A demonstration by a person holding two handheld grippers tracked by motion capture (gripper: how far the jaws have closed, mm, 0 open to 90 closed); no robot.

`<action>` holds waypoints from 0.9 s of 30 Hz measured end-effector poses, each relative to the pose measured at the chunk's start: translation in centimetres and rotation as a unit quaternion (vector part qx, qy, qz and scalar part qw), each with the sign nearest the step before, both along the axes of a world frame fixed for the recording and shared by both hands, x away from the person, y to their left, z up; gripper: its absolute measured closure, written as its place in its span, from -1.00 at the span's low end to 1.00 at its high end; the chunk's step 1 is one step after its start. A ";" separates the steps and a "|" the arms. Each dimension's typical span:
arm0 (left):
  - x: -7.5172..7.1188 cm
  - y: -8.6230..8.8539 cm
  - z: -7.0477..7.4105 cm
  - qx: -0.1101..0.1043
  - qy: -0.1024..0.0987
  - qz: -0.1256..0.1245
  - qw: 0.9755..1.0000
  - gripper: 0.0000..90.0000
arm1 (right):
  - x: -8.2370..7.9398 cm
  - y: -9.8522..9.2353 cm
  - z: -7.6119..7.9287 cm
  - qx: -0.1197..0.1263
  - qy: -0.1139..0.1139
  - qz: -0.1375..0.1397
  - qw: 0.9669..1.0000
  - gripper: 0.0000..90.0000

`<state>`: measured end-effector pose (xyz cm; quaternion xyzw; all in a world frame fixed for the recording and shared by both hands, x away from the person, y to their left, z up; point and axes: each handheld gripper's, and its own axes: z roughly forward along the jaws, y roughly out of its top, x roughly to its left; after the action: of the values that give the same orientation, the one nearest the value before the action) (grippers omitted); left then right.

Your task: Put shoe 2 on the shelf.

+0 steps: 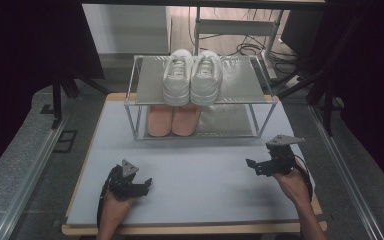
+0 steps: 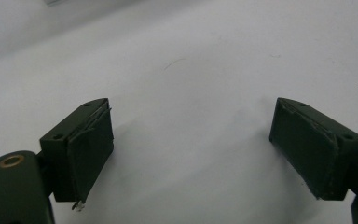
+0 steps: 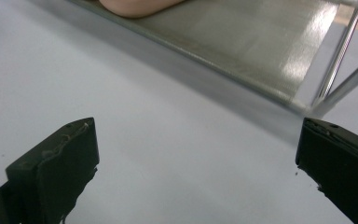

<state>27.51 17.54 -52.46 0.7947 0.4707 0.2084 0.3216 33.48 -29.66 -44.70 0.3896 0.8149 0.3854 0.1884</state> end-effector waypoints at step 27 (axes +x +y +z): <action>0.3 0.3 0.0 -0.014 0.016 -0.003 1.000 -0.68 | -1.7 -0.2 -7.2 -0.011 0.035 -0.020 0.999 -1.00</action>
<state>27.80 17.87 -52.47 0.7949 0.4762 0.1882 0.3256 31.82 -29.84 -51.88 0.4172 0.8173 0.3584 0.1719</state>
